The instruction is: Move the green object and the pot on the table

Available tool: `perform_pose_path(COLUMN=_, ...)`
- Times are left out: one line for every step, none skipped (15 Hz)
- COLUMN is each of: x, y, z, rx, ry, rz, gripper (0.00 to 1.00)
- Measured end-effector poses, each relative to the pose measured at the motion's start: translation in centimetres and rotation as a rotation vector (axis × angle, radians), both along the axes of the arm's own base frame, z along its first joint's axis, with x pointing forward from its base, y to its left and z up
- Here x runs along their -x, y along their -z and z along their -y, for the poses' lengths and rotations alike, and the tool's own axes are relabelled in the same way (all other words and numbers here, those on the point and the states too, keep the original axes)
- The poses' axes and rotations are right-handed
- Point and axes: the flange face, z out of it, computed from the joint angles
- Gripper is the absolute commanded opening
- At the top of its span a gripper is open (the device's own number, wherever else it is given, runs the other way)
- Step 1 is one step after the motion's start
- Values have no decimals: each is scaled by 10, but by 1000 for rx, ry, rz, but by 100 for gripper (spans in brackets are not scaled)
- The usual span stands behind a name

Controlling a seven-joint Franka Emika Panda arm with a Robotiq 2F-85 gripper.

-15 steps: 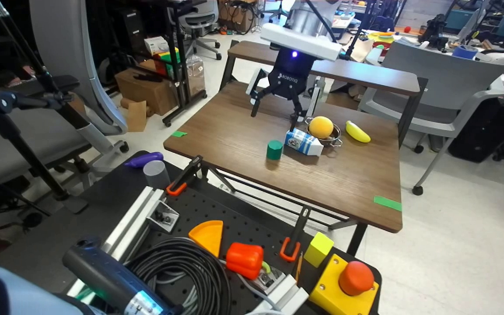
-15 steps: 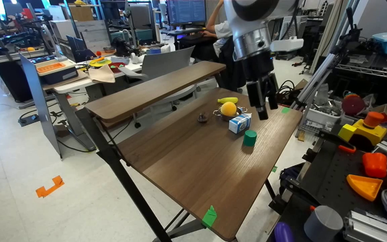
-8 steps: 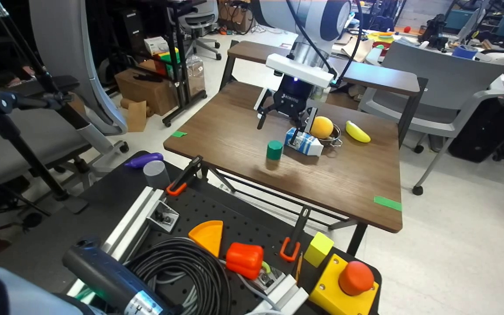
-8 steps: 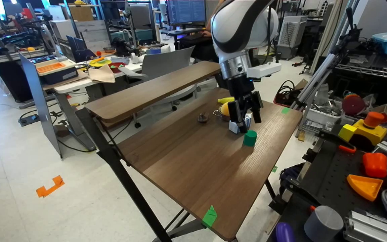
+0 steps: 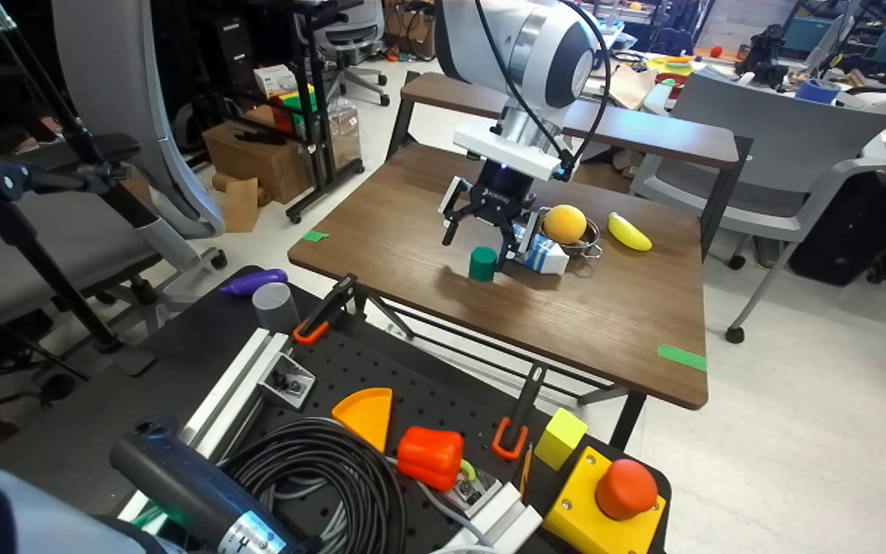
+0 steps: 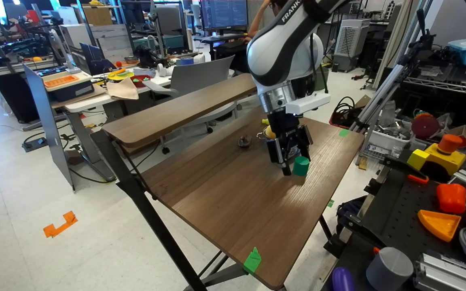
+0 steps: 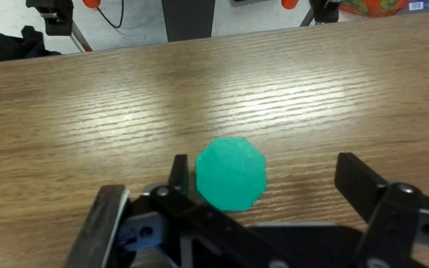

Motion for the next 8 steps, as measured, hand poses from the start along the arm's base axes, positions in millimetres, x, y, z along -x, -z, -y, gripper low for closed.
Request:
perform_pose_path(x=0, y=2, z=0, rx=5, ry=8, rz=-2, gripper=65)
perform_pose_path(x=0, y=2, z=0, rx=10, ry=16, rz=-3, gripper=56)
perform_pose_path(x=0, y=2, z=0, rx=14, ry=24, rz=-4, gripper=49)
perform_pose_path(x=0, y=2, z=0, rx=19, ry=31, rz=-3, gripper=42)
perform_pose_path(x=-1, y=2, z=0, rx=23, ry=37, rz=-1, gripper=34)
perform_pose_path(x=-1, y=1, z=0, rx=26, ry=44, rz=1, gripper=27)
perform_pose_path(x=-3, y=0, z=0, rx=29, ry=49, rz=3, gripper=19)
perform_pose_path(x=-4, y=-1, z=0, rx=32, ry=55, rz=8, gripper=17)
